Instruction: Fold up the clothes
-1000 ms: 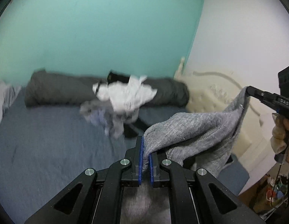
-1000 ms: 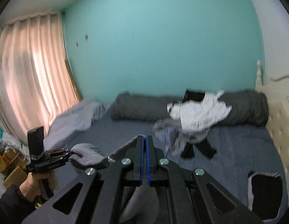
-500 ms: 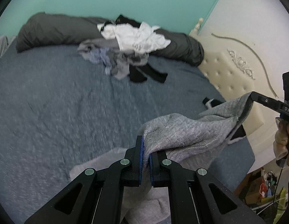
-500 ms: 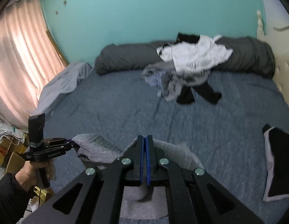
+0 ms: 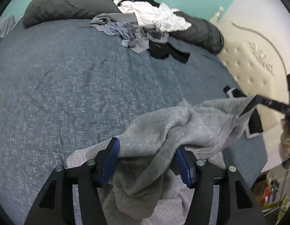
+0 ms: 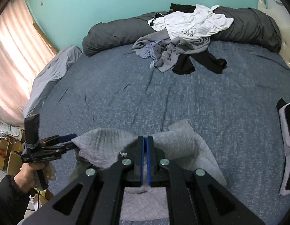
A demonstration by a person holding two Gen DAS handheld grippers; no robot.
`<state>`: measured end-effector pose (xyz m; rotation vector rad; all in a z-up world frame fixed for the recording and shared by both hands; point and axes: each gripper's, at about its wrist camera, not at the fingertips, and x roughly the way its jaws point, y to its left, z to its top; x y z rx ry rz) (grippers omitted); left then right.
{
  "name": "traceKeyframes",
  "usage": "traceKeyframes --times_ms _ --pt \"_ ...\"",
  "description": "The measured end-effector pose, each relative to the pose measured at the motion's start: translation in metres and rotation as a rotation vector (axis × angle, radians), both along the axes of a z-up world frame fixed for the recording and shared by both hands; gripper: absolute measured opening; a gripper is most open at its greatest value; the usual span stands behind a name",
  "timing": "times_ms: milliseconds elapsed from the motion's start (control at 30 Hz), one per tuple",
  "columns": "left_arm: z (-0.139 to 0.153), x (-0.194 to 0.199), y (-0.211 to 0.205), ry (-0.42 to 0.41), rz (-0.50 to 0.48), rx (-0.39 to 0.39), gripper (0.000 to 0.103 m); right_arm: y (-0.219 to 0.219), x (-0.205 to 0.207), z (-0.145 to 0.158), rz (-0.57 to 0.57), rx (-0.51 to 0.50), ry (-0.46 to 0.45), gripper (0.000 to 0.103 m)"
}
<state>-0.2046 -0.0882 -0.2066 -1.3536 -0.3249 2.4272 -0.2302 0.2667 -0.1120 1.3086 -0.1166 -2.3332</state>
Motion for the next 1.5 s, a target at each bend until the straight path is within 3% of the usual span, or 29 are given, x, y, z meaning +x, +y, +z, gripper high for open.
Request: traceKeyframes --times_ms 333,600,800,867,1100,1167,1500 --pt "0.004 0.042 0.019 0.076 -0.068 -0.048 0.062 -0.008 -0.009 -0.01 -0.009 0.012 -0.014 0.002" --pt "-0.006 0.03 0.05 0.061 -0.105 -0.021 0.062 -0.007 -0.003 -0.008 -0.002 0.004 -0.009 0.002" --pt "-0.017 0.024 0.062 0.063 -0.107 -0.028 0.045 -0.002 -0.002 -0.012 -0.004 -0.006 -0.012 0.002" --pt "-0.02 0.021 0.062 0.07 -0.098 -0.035 0.031 0.0 -0.001 -0.014 -0.007 -0.012 -0.013 0.002" --pt "-0.024 0.005 0.056 0.067 -0.058 -0.028 0.02 0.006 0.003 -0.017 0.009 -0.011 -0.009 0.002" --pt "-0.023 0.002 0.057 0.071 -0.06 -0.036 0.003 0.006 0.005 -0.019 0.01 -0.002 -0.009 0.002" --pt "-0.003 0.001 0.047 0.126 -0.07 -0.025 0.003 0.016 0.006 -0.055 -0.014 0.058 -0.055 0.002"
